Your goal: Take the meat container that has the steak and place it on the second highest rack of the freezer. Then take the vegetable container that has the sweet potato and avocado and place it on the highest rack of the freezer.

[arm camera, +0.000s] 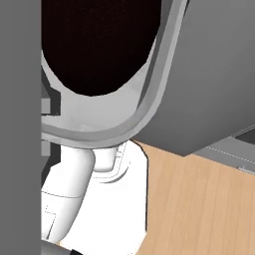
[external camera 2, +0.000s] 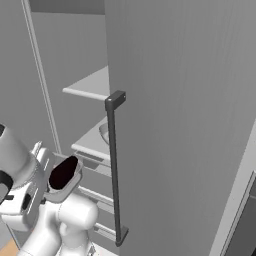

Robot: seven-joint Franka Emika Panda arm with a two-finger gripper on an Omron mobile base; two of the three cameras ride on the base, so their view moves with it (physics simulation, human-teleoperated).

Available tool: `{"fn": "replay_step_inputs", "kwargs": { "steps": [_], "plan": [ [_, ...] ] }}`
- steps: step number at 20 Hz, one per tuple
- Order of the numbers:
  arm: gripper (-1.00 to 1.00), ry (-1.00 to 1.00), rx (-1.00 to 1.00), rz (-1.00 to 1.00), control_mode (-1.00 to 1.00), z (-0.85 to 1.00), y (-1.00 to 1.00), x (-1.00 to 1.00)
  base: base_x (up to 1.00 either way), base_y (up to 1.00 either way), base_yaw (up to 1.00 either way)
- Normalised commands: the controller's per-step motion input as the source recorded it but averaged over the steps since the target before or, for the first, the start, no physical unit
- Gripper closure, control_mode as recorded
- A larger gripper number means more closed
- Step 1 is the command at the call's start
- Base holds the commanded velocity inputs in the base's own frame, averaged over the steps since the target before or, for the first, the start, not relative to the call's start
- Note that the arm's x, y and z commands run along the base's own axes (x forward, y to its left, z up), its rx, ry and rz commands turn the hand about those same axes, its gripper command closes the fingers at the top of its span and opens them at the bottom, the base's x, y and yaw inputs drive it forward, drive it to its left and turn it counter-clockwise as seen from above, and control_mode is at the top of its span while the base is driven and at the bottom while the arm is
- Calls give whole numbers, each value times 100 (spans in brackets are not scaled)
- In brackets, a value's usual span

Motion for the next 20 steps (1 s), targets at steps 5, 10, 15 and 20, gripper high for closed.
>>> {"fn": "replay_step_inputs", "kwargs": {
  "steps": [5,10,15,20],
  "plan": [
    [100,-32,-1,0,-100,93,27,-8,0,0,0],
    [100,-22,-1,0,-100,99,31,46,0,0,0],
    [100,-3,0,0,-100,47,-11,93,0,0,0],
    [100,-14,-7,-1,-100,-38,0,68,0,0,0]
  ]
}}
